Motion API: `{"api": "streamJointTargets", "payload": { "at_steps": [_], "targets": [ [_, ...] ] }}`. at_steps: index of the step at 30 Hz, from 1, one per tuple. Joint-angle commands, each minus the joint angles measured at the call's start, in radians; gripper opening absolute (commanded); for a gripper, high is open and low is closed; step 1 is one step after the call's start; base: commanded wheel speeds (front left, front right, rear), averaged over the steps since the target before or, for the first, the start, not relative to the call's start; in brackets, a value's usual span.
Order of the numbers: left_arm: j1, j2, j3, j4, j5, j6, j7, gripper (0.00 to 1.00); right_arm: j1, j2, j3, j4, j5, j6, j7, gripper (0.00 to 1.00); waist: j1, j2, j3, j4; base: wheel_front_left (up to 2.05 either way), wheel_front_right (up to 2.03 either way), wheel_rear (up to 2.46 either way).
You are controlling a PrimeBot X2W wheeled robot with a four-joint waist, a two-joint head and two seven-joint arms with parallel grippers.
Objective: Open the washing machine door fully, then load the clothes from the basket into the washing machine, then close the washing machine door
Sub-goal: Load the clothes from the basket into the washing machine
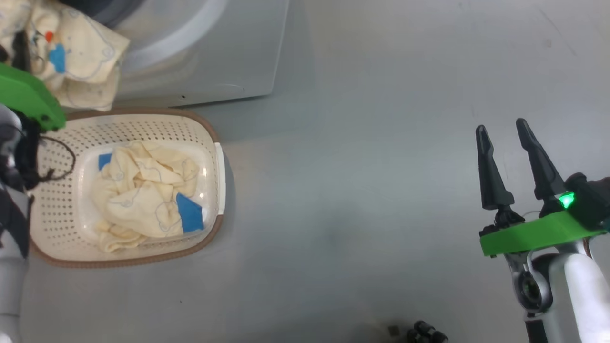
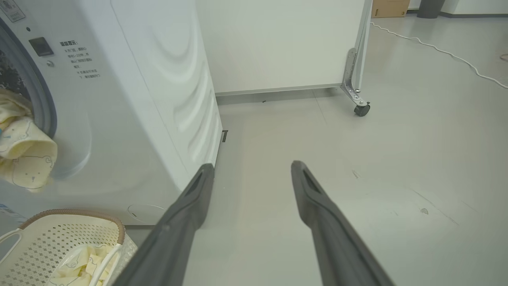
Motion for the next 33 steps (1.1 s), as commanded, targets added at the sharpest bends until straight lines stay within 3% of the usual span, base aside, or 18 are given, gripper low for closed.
{"api": "streamJointTargets", "payload": {
  "at_steps": [1, 8, 13, 21, 26, 27, 28, 33],
  "targets": [
    [-0.054, 0.062, 0.035, -0.025, -0.011, -0.004, 0.021, 0.0, -0.022, -0.012, 0.022, -0.021, 0.01, 0.0, -0.015, 1.0, -0.0004, 0.0, 0.053, -0.04, 0.0, 0.0, 0.0],
    [-0.22, 0.153, 0.045, 0.002, -0.017, -0.016, 0.148, 0.0, -0.064, -0.012, 0.053, 0.028, 0.045, 0.0, -0.045, 1.0, -0.0004, 0.0, 0.114, -0.079, 0.0, 0.0, 0.0],
    [-0.299, 0.213, 0.043, 0.0, 0.008, -0.013, 0.157, 0.0, -0.089, -0.012, 0.078, 0.055, 0.07, 0.0, -0.055, 1.0, -0.0004, 0.0, 0.142, -0.109, 0.0, 0.0, 0.0],
    [-0.389, 0.276, 0.046, -0.01, 0.064, 0.013, 0.002, 0.0, -0.12, -0.012, 0.103, 0.065, 0.108, 0.0, -0.058, 1.0, -0.0004, 0.0, 0.178, -0.142, 0.0, 0.0, 0.0],
    [-0.412, 0.281, 0.059, 0.022, 0.07, 0.039, -0.086, 0.0, -0.125, -0.012, 0.102, 0.063, 0.12, 0.0, -0.058, 1.0, -0.0004, 0.0, 0.184, -0.15, 0.0, 0.0, 0.0],
    [-0.41, 0.279, 0.056, 0.038, 0.068, 0.037, -0.076, 0.28, -0.125, -0.012, 0.102, 0.064, 0.12, 0.0, -0.058, 1.0, -0.0004, 0.0, 0.184, -0.15, 0.0, 0.0, 0.0],
    [-0.409, 0.279, 0.053, 0.051, 0.068, 0.039, -0.07, 1.0, -0.124, -0.012, 0.101, 0.064, 0.12, 0.0, -0.058, 1.0, -0.0004, 0.0, 0.184, -0.149, 0.0, 0.0, 0.0],
    [-0.409, 0.28, 0.049, 0.082, 0.065, 0.037, -0.084, 1.0, -0.125, -0.012, 0.103, 0.068, 0.12, 0.0, -0.058, 1.0, -0.0004, 0.0, 0.185, -0.148, 0.0, 0.0, 0.0]
  ]
}}
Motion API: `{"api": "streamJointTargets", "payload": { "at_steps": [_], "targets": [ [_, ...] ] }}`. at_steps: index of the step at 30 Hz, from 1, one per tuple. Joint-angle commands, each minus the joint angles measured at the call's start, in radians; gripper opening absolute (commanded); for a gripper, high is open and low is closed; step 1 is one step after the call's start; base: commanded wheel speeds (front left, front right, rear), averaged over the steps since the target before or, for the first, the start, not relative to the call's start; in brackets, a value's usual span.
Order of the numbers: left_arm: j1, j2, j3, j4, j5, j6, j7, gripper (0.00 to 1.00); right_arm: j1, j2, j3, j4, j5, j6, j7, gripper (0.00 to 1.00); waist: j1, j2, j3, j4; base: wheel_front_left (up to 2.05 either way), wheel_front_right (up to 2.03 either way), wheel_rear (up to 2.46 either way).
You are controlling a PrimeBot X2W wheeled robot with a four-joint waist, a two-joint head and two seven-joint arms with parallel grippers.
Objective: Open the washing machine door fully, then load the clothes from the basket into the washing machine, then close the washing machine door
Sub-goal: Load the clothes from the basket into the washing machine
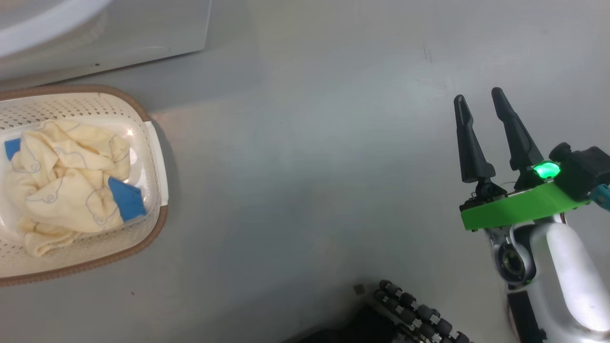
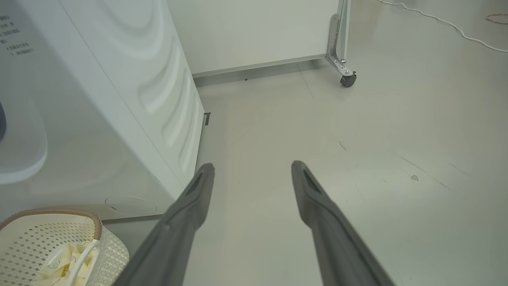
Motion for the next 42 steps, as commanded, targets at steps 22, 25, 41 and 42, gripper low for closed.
{"api": "streamJointTargets", "payload": {
  "at_steps": [22, 25, 41, 42],
  "targets": [
    [0.254, -0.052, 0.058, -0.013, -0.099, 0.018, -0.231, 1.0, 0.035, -0.012, -0.008, -0.01, -0.022, 0.0, -0.011, 1.0, 0.0, 0.0, -0.09, 0.044, 0.0, 0.0, 0.0],
    [0.335, -0.081, 0.06, -0.049, -0.105, 0.03, -0.276, 1.0, 0.046, -0.012, -0.021, -0.012, -0.034, 0.0, -0.011, 1.0, 0.0, 0.0, -0.113, 0.06, 0.0, 0.0, 0.0],
    [0.774, -0.251, 0.043, -0.372, -0.095, 0.107, -0.345, 1.0, 0.092, -0.012, -0.055, -0.008, -0.119, 0.0, -0.002, 1.0, 0.0, 0.0, -0.263, 0.162, 0.0, 0.0, 0.0],
    [0.803, -0.262, 0.039, -0.393, -0.093, 0.11, -0.346, 1.0, 0.095, -0.012, -0.059, -0.01, -0.124, 0.0, 0.002, 1.0, 0.0, 0.0, -0.274, 0.169, 0.0, 0.0, 0.0]
  ]
}}
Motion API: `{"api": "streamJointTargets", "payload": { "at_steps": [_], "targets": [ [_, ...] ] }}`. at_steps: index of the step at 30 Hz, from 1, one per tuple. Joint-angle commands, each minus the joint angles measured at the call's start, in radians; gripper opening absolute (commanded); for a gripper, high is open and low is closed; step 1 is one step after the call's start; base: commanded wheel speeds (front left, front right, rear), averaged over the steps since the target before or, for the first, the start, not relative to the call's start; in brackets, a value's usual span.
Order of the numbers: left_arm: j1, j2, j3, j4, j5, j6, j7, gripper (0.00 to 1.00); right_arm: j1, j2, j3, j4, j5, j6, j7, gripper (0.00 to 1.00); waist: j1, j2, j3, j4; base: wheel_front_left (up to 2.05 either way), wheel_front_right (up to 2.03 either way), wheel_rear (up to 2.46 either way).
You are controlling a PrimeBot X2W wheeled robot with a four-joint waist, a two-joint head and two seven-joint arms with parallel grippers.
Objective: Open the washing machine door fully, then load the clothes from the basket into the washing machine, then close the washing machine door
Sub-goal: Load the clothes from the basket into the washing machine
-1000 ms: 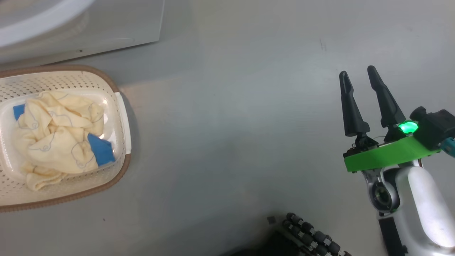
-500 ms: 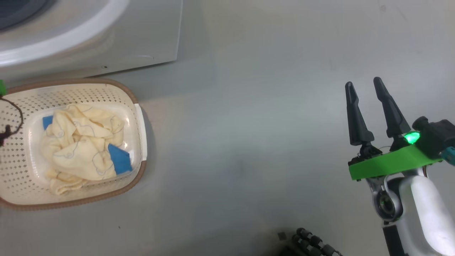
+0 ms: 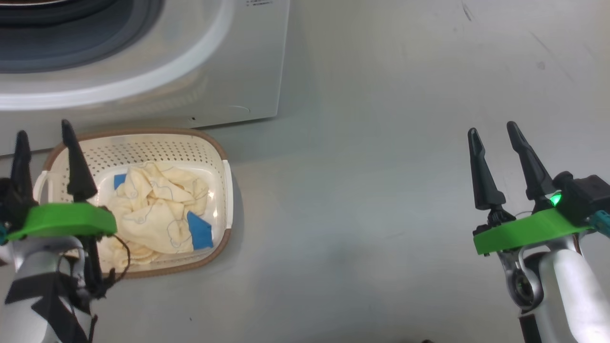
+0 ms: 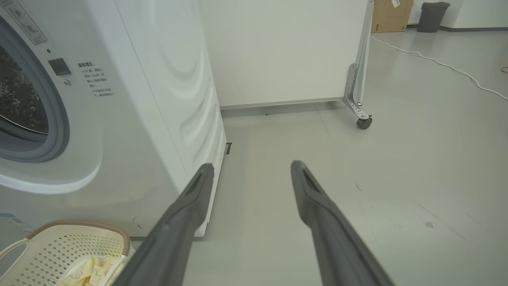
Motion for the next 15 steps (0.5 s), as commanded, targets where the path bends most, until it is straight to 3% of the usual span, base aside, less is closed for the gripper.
{"api": "streamJointTargets", "payload": {
  "at_steps": [1, 8, 15],
  "targets": [
    [0.033, 0.016, 0.026, -0.057, 0.009, 0.008, -0.012, 1.0, 0.014, -0.011, 0.01, -0.033, -0.012, 0.0, 0.003, 1.0, 0.0001, -0.0001, -0.037, 0.029, 0.0, 0.0, 0.0],
    [0.174, -0.044, -0.009, -0.172, 0.044, 0.03, -0.014, 1.0, 0.047, -0.011, -0.013, -0.059, -0.036, 0.0, 0.026, 1.0, 0.0001, -0.0001, -0.121, 0.082, 0.0, 0.0, 0.0],
    [0.294, -0.068, -0.043, -0.238, 0.087, 0.035, -0.014, 1.0, 0.098, -0.011, -0.031, -0.102, -0.054, 0.0, 0.062, 1.0, 0.0001, -0.0001, -0.21, 0.128, 0.0, 0.0, 0.0]
  ]
}}
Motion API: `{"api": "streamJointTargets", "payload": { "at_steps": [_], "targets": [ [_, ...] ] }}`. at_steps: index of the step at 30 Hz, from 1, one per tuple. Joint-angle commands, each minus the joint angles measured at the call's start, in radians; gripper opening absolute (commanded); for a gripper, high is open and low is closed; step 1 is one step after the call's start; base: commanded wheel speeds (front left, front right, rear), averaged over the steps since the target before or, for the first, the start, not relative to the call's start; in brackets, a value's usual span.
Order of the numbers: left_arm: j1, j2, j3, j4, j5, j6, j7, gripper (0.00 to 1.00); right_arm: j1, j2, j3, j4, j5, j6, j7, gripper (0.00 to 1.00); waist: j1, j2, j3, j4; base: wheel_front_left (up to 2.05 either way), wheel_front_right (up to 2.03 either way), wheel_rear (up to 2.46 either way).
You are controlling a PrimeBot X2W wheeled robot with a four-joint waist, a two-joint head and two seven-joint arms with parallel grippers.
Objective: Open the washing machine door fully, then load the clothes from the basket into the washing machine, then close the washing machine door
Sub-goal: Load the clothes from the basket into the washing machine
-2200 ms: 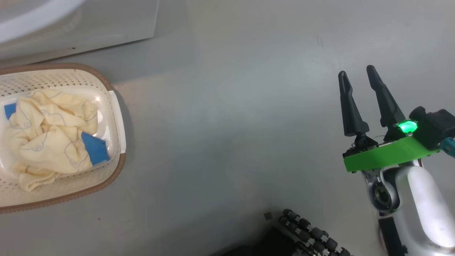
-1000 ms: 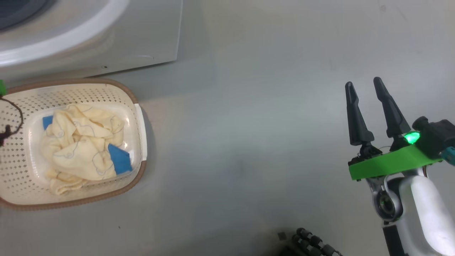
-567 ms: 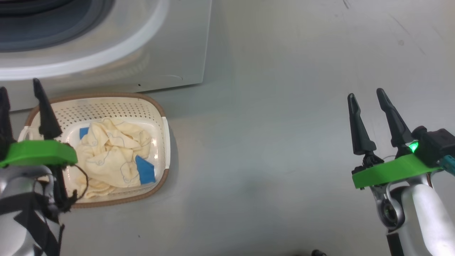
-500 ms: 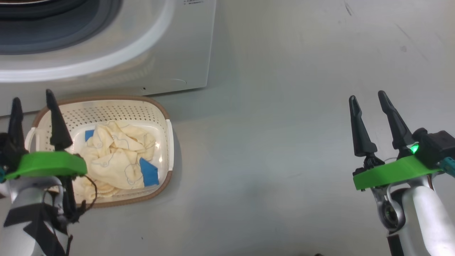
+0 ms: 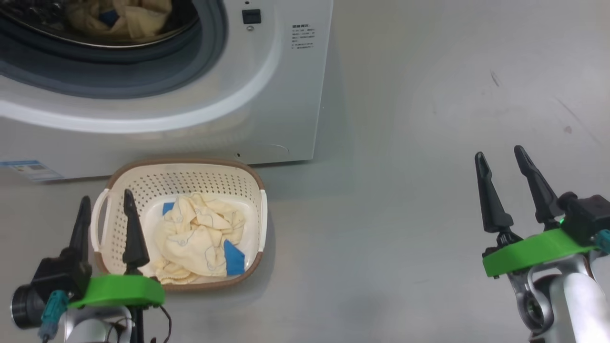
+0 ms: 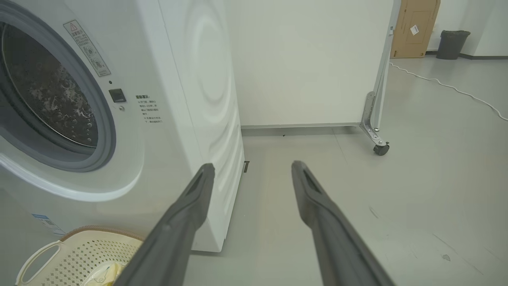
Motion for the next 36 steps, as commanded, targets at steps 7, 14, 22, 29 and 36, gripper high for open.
{"api": "streamJointTargets", "payload": {
  "at_steps": [7, 14, 22, 29, 36],
  "targets": [
    [0.05, 0.003, 0.012, -0.059, 0.022, 0.01, -0.007, 1.0, 0.047, -0.011, -0.005, -0.078, -0.013, 0.0, 0.034, 1.0, 0.0001, -0.0001, -0.082, 0.053, 0.0, 0.0, 0.0],
    [0.069, -0.006, -0.004, -0.073, 0.024, 0.01, -0.007, 1.0, 0.071, -0.011, -0.001, -0.114, -0.008, 0.0, 0.053, 1.0, 0.0001, -0.0001, -0.107, 0.063, 0.0, 0.0, 0.0],
    [0.079, -0.008, -0.016, -0.081, 0.028, 0.012, -0.007, 1.0, 0.098, -0.011, 0.008, -0.132, 0.005, 0.0, 0.06, 1.0, 0.0001, -0.0001, -0.13, 0.064, 0.0, 0.0, 0.0],
    [0.08, -0.004, -0.017, -0.079, 0.026, 0.014, -0.007, 1.0, 0.107, -0.011, 0.008, -0.13, 0.008, 0.0, 0.063, 1.0, 0.0001, -0.0001, -0.142, 0.065, 0.0, 0.0, 0.0],
    [0.082, -0.002, -0.023, -0.077, 0.027, 0.018, -0.007, 1.0, 0.116, -0.011, 0.007, -0.128, 0.007, 0.0, 0.066, 1.0, 0.0001, -0.0001, -0.148, 0.068, 0.0, 0.0, 0.0]
  ]
}}
